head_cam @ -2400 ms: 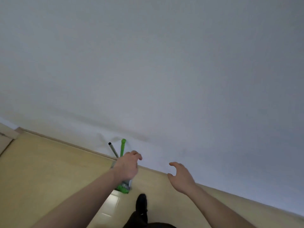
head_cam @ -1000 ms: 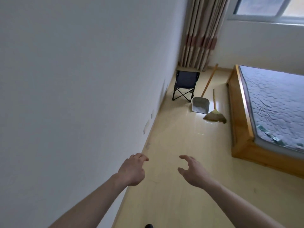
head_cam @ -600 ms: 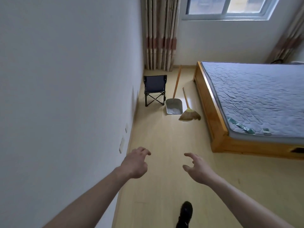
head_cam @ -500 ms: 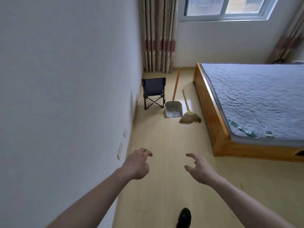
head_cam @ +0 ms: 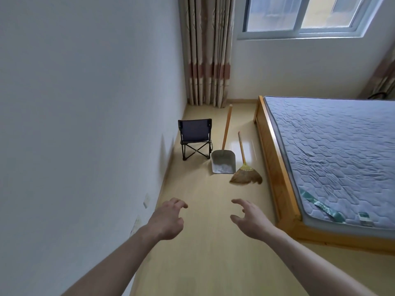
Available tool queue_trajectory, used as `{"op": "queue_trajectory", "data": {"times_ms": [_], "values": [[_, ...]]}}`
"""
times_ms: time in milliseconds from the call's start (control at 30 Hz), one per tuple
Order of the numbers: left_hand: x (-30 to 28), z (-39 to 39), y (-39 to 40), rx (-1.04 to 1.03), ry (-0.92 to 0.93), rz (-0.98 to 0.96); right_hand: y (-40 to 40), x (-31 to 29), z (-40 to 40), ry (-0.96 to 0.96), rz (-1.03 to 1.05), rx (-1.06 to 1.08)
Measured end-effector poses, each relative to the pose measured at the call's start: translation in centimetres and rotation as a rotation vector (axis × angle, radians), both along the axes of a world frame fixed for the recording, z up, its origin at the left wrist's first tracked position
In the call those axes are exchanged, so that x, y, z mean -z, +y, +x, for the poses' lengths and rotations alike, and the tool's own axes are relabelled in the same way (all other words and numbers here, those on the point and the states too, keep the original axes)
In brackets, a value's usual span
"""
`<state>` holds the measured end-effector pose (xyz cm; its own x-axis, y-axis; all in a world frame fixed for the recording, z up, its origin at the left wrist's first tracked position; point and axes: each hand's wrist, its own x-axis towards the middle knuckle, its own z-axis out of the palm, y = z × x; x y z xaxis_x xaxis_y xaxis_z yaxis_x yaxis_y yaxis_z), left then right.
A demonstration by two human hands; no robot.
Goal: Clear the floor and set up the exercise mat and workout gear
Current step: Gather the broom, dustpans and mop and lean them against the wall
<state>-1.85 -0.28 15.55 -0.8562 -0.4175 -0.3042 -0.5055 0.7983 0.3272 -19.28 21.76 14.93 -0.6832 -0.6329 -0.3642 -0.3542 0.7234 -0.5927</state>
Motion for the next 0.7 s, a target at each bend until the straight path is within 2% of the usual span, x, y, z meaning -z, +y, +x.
{"op": "queue_trajectory", "data": {"times_ms": [200,700], "values": [[1.3,-8.7,-3.2,0.001,-0.04,0.022,-2.2,0.2,-8.4,-0.006,-0.033,0.036],[3.7,-39.7,-14.0,0.215,-0.04,0.052,-7.7,1.6,-32.1,-0.017,0.006,0.253]]}}
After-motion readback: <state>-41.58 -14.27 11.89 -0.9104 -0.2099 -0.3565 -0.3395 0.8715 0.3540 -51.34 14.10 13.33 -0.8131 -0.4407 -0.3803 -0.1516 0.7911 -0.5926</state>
